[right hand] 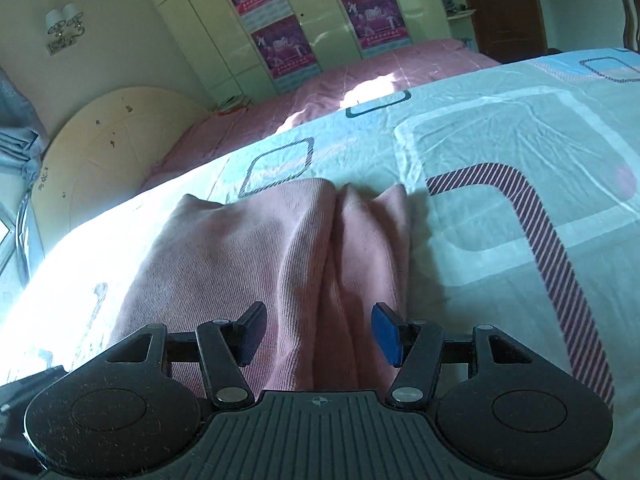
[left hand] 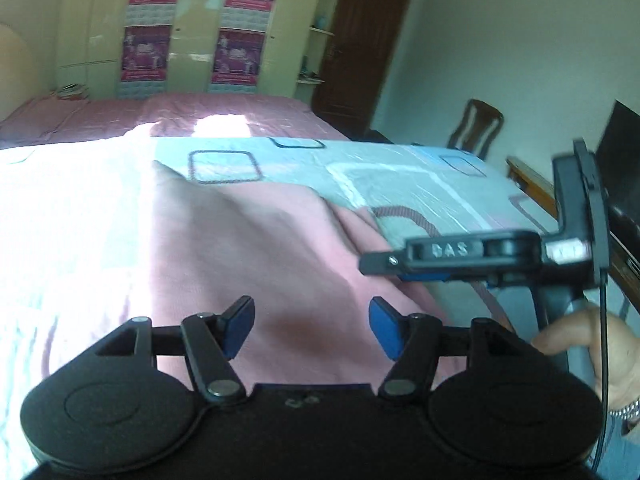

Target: Fold small clothes

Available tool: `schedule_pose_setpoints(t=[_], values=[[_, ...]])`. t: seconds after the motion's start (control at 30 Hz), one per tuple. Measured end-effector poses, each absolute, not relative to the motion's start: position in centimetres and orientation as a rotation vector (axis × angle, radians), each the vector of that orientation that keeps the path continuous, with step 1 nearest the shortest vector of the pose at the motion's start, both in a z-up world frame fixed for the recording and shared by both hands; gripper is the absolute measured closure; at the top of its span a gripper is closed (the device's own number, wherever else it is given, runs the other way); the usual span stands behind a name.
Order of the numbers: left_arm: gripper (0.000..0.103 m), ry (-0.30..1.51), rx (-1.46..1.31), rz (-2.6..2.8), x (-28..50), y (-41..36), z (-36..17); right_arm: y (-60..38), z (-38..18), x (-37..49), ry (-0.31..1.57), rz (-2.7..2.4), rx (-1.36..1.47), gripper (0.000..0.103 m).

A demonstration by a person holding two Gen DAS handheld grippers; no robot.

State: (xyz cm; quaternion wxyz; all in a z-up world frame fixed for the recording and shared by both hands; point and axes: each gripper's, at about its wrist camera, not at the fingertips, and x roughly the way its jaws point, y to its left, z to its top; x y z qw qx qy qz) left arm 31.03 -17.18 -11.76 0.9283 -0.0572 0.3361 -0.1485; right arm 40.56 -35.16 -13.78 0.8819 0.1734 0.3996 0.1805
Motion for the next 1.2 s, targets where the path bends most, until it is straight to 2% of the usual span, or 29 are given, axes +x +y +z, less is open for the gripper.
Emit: schedule_pose_setpoints(t=[0.17, 0.2, 0.23, 0.27, 0.67, 0.7, 1.0, 1.2], values=[[0.04, 0.697, -0.196, -0.145, 33.2, -13.3, -12.1, -34.5, -14.9, 41.2, 0.877, 0.403, 0.372, 0.047], [0.04, 0.704, -0.21, -0.125, 33.4, -12.6, -12.3, -34.5, -14.9, 41.1, 0.884, 0.414, 0.384, 0.053], [0.04, 0.708, -0.221, -0.116, 33.6, -12.2, -12.5, -34.5, -15.0, 41.4, 0.897, 0.428, 0.398, 0.068], [0.04, 0.714, -0.229, -0.106, 33.8, -11.7, -12.5, -34.6, -15.0, 41.4, 0.9, 0.436, 0.411, 0.071], [0.038, 0.705, -0.254, -0.096, 35.0, -10.4, -13.0, -33.3, -16.4, 45.2, 0.891, 0.479, 0.493, 0.072], [0.038, 0.705, -0.254, -0.094, 35.2, -10.3, -13.1, -33.4, -16.2, 45.1, 0.884, 0.467, 0.485, 0.087], [0.038, 0.673, -0.227, -0.164, 35.8, -12.6, -12.6, -36.0, -11.4, 41.6, 0.699, 0.386, 0.328, 0.088], [0.038, 0.737, -0.179, -0.186, 35.8, -14.7, -14.6, -37.5, -15.1, 41.5, 0.814, 0.304, 0.375, 0.088]])
